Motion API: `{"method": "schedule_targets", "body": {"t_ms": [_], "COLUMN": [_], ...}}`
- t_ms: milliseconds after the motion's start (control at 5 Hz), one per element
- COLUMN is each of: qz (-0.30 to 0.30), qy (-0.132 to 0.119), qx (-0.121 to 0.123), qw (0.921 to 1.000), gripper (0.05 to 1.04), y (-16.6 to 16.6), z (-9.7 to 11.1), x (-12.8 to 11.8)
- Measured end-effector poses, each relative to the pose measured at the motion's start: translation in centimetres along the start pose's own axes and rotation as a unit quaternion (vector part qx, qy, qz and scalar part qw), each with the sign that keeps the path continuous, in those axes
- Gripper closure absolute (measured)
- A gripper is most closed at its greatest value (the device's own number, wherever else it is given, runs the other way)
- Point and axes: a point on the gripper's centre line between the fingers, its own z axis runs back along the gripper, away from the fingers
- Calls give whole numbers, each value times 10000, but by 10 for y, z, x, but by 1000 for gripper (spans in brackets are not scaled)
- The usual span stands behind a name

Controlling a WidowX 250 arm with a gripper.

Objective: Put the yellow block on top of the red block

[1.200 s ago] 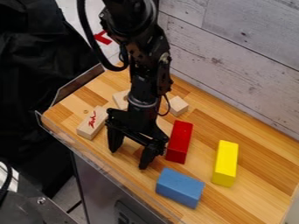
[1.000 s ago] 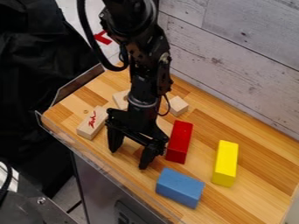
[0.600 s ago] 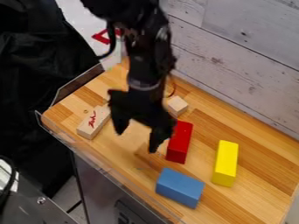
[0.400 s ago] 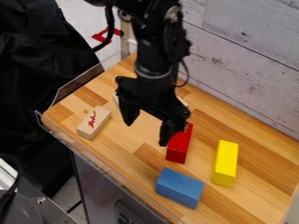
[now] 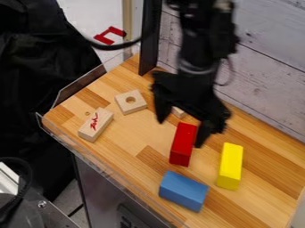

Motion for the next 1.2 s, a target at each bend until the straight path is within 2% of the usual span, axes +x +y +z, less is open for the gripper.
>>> {"method": "schedule_targets", "body": {"t_ms": [200,400,800,1200], "qz": [-130,-132,-100,256], "qy": [147,397,457,718], "qx": [-137,-290,-476,-247], "qw": [9997,9987,9978,9968], "gripper": [84,83,84,84], "y": [-24,-37,-50,-56], "z": [2,-9,-21,-40], "x": [13,21,30,40]}}
